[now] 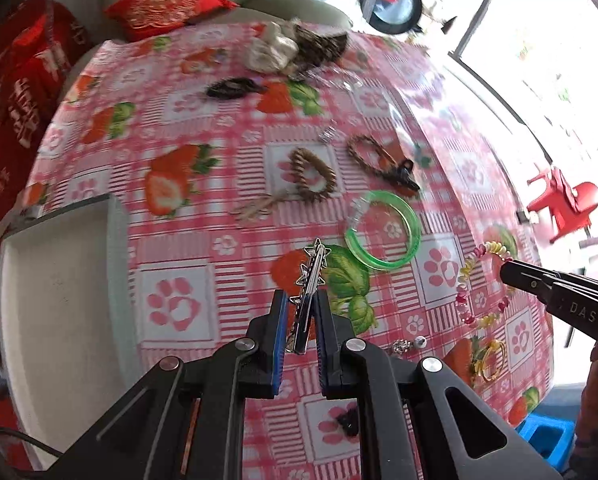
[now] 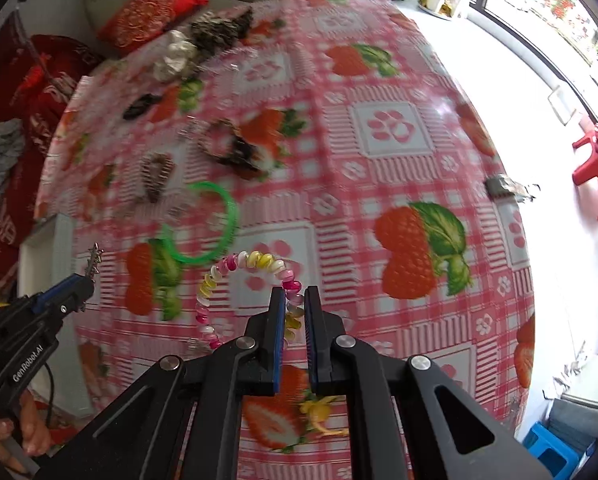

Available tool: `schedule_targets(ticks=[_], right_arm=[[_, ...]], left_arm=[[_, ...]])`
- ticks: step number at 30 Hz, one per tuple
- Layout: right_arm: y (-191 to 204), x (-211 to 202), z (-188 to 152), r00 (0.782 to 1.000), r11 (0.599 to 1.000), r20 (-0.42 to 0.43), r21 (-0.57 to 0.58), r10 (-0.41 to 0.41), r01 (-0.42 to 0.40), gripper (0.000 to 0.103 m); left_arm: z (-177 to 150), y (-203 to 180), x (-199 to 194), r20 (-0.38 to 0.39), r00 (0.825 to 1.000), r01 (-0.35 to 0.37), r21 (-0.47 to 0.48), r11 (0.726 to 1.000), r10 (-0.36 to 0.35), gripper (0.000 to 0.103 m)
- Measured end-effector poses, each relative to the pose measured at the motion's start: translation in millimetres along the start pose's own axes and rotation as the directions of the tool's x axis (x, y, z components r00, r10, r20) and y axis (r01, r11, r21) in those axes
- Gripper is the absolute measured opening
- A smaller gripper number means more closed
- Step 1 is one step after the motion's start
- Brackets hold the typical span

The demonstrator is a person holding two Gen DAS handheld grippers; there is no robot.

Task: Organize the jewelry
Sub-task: 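Carry both items to the white tray and release them inside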

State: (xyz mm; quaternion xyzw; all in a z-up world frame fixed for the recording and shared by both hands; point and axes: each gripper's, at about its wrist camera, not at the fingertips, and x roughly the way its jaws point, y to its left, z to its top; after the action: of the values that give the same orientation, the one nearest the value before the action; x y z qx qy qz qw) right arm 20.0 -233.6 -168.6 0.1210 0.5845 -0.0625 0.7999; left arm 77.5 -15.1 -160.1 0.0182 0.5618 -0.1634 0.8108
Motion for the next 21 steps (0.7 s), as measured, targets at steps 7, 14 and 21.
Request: schedule_targets(ticks=[7, 14, 21], right_arm=[[48.6, -12.0, 10.5, 0.995, 0.991, -0.007, -0.085, 0.099, -0.1, 0.01], [142.7, -2.7, 24.3, 0.974, 0.951, -0.052, -0.208, 0.22, -0.226, 0.01], [240.2, 22.9, 31.5, 0.956, 0.901, -0.099, -0.318, 0.277, -0.294, 0.01]], left_arm=[[-11.9, 48.7, -39.7, 0.06, 0.996, -0.058, -0.101, 0.993, 0.064, 0.019], [-26.3, 126.5, -60.5, 0.076, 0.982, -0.154, -0.218, 0.964, 0.174, 0.019], [-37.0, 199.5, -50.8, 0.044, 0.963, -0.24, -0.316, 0.918, 0.267, 0.019]])
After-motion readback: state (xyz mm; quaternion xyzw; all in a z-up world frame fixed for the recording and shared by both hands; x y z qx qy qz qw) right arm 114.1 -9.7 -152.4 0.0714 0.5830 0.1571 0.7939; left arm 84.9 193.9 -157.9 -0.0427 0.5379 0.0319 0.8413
